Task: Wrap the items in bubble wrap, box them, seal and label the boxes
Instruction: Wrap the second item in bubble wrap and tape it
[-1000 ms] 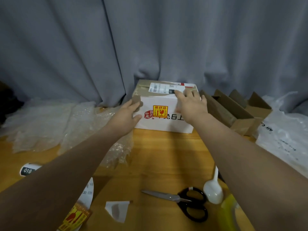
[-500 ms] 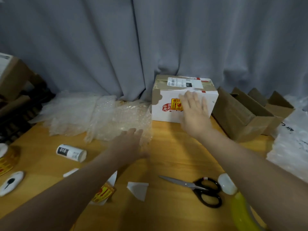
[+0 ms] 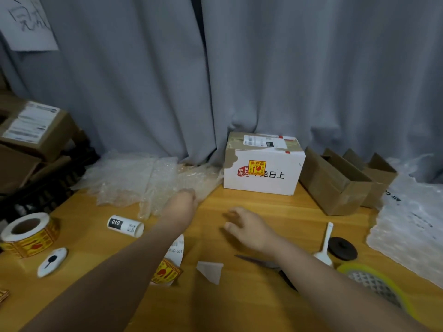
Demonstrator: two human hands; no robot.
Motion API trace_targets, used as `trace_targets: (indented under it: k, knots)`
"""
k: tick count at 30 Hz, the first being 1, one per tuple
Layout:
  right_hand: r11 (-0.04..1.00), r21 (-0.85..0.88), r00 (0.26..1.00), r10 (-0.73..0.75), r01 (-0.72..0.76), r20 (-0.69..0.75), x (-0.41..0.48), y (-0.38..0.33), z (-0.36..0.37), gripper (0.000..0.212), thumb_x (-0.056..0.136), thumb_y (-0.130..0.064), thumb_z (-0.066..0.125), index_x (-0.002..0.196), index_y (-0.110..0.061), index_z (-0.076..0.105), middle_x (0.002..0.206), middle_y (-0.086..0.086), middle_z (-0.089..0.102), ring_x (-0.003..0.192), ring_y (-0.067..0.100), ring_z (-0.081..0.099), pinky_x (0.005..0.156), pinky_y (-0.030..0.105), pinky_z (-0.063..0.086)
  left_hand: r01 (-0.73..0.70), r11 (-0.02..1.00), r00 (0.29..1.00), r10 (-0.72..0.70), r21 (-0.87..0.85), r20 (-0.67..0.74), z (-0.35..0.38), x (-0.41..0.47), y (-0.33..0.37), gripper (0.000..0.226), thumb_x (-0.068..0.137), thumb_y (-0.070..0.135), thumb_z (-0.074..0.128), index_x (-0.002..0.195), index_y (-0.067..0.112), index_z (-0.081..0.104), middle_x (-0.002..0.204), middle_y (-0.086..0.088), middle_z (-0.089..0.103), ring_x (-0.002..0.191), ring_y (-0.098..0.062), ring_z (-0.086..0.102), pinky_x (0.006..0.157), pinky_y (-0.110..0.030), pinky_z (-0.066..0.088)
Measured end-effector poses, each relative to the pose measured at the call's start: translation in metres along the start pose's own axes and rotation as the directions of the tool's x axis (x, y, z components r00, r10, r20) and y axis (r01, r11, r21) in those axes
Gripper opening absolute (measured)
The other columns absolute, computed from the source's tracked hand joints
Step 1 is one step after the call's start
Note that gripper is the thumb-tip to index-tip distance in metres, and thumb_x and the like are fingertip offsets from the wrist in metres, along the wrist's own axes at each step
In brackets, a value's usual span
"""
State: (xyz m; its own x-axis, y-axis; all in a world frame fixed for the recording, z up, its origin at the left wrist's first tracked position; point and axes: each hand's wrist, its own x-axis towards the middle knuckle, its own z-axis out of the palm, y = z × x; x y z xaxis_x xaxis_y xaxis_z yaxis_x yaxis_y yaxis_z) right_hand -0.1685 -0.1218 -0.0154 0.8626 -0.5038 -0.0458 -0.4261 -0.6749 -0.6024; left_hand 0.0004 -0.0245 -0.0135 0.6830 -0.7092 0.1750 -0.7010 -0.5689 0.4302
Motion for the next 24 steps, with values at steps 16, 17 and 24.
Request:
trace_targets:
  k: [16, 17, 24]
  knots:
    - [0.536, 0.807, 0.937, 0.345, -0.247, 0.058, 0.037, -0.06, -0.003, 0.023, 0.096, -0.043, 0.05, 0.106, -0.022, 0.047, 0.113, 0.007, 0.058, 0.104, 0.024, 0.059, 0.092, 0.04, 0.053, 0.087, 0.798, 0.995, -0.041, -0.597, 0.091, -0.068, 0.013, -0.015, 0.015, 0.089, 0.031, 0.063, 0.094, 0.017, 0.067, 0.084, 0.001, 0.062, 0.079, -0.01, 0.056, 0.071, -0.018, 0.043]
    - [0.541, 0.803, 0.935, 0.35, -0.249, 0.055, 0.037, -0.058, -0.004, 0.025, 0.096, -0.042, 0.05, 0.109, -0.022, 0.046, 0.114, 0.007, 0.057, 0.105, 0.024, 0.059, 0.093, 0.041, 0.052, 0.096, 0.816, 0.993, -0.04, -0.571, 0.11, -0.066, 0.014, -0.013, 0.026, 0.092, 0.039, 0.057, 0.095, 0.017, 0.07, 0.084, 0.002, 0.064, 0.077, -0.009, 0.055, 0.076, -0.022, 0.043]
    - [0.659, 0.705, 0.924, 0.383, -0.262, -0.015, 0.034, -0.04, -0.011, 0.022, 0.099, -0.036, 0.046, 0.11, -0.018, 0.049, 0.118, 0.007, 0.055, 0.107, 0.025, 0.054, 0.092, 0.038, 0.047, 0.273, 0.703, 0.952, -0.296, -0.657, 0.079, -0.058, 0.033, -0.014, 0.041, 0.099, 0.029, 0.043, 0.084, 0.001, 0.068, 0.094, -0.019, 0.07, 0.075, -0.028, 0.064, 0.059, -0.027, 0.045]
